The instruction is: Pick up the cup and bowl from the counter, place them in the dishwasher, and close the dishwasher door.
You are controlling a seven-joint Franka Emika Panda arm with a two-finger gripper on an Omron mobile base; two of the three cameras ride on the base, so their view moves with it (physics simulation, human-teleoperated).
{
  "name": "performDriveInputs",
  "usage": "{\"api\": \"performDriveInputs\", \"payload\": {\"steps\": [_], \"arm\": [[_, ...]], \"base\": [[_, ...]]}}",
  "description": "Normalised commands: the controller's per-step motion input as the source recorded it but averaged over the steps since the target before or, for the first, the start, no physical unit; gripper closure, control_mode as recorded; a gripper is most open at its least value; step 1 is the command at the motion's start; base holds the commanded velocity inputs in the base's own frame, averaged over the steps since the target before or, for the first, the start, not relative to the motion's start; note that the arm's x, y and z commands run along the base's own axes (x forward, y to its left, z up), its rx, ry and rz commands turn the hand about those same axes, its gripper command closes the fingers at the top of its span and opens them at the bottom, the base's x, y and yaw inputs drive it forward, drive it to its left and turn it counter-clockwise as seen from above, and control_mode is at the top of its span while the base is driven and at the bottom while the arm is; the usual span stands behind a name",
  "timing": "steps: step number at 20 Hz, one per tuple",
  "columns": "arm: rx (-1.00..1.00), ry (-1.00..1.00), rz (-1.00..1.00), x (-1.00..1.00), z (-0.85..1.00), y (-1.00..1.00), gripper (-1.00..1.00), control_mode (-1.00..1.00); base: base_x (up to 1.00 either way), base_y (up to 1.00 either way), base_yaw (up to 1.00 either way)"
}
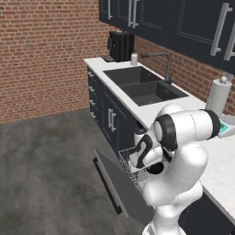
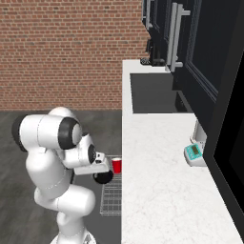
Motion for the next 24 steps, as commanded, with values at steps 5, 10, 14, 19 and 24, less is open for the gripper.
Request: {"api": "performDriveInputs", "payload": {"steps": [5,10,14,19,24], "arm": [[0.00,0.05,-0.11,0.27,-0.58,0.00,1.00,-1.00],[-0.02,0.01,-0.09,0.38,-0.58,0.00,1.00,-1.00],[-0.01,0.00,-0.07,0.34,-0.51,0.00,1.00,-1.00],[-0.01,0.00,-0.06,0.26,-0.39,-0.12,1.00,-1.00],[-0.04,0.00,-0.07,0.30,-0.31,-0.39,1.00,-1.00]], "base": [[0.00,0.00,0.00],[0.00,0.00,0.00],[0.00,0.00,0.00],[0.00,0.00,0.00],[0.00,0.00,0.00]]}}
